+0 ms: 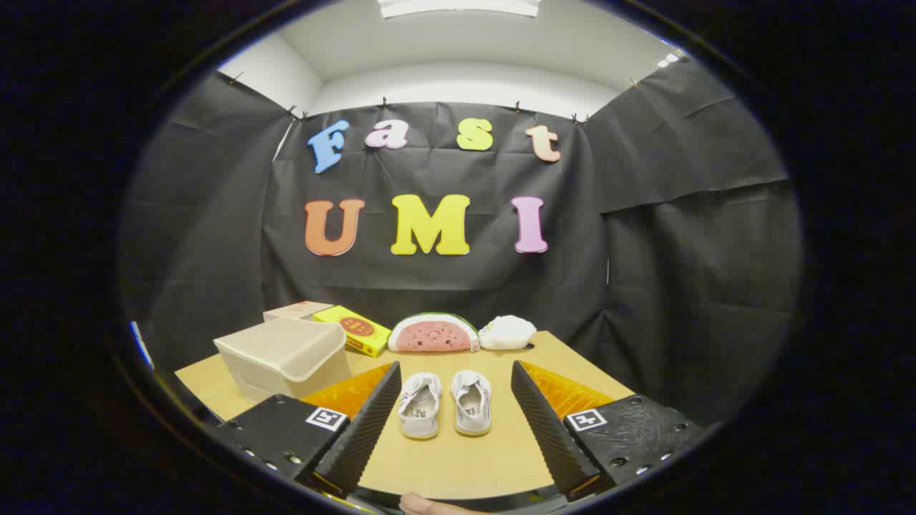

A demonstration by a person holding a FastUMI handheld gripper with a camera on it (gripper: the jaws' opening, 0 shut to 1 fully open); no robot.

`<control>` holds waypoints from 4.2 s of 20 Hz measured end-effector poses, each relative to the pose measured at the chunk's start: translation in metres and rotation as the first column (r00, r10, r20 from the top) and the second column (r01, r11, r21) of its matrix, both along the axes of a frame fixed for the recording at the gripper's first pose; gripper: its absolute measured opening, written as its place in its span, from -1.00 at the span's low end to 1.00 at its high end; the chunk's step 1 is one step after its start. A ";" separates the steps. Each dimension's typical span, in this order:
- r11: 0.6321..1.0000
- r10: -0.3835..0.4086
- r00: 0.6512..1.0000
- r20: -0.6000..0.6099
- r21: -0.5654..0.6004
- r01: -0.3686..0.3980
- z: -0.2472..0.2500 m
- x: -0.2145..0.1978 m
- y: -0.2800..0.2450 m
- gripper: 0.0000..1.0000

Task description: Open the storage box then place both shoes into the box .Put the left shoe in first, then the right shoe, with the right side of both shoes facing outward in a uniform manner.

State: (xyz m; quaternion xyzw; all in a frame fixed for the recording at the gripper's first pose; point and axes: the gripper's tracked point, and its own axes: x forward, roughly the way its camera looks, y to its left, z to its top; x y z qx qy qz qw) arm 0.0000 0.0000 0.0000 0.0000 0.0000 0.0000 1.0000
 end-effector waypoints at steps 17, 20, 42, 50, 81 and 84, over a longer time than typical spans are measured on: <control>0.980 0.178 0.958 -0.223 0.127 -0.153 -0.040 0.146 0.063 0.91; 0.969 0.220 0.942 -0.254 0.168 -0.181 -0.043 0.175 0.079 0.91; 0.350 0.925 0.273 -0.262 0.869 -0.350 -0.106 0.245 0.281 0.84; 0.407 0.902 0.293 -0.317 0.852 -0.329 -0.100 0.243 0.271 0.07; 0.272 0.947 0.298 -0.118 0.787 -0.554 0.075 0.198 0.533 -0.38; 0.275 0.949 0.291 -0.126 0.781 -0.560 0.071 0.191 0.554 0.16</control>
